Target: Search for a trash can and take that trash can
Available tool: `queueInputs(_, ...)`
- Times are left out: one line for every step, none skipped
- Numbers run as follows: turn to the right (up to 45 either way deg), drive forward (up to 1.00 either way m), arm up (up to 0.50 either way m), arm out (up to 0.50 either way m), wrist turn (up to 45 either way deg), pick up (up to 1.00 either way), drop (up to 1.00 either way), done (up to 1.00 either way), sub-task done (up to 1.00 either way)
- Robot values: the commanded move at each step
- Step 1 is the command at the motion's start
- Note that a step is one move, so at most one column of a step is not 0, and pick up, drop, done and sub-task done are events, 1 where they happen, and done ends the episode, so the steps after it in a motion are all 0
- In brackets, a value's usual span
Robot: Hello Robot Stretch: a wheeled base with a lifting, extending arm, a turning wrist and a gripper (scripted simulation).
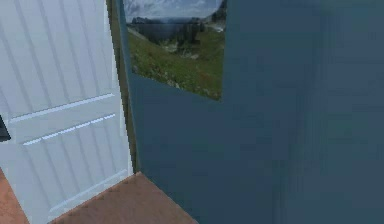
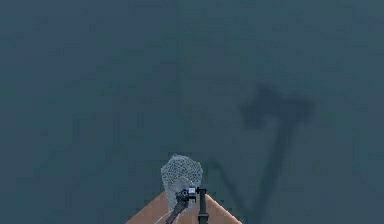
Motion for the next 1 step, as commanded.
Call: queueInputs(0.0,0.00,0.00,0.00,45.0,0.00,0.00,0.00,0.00)
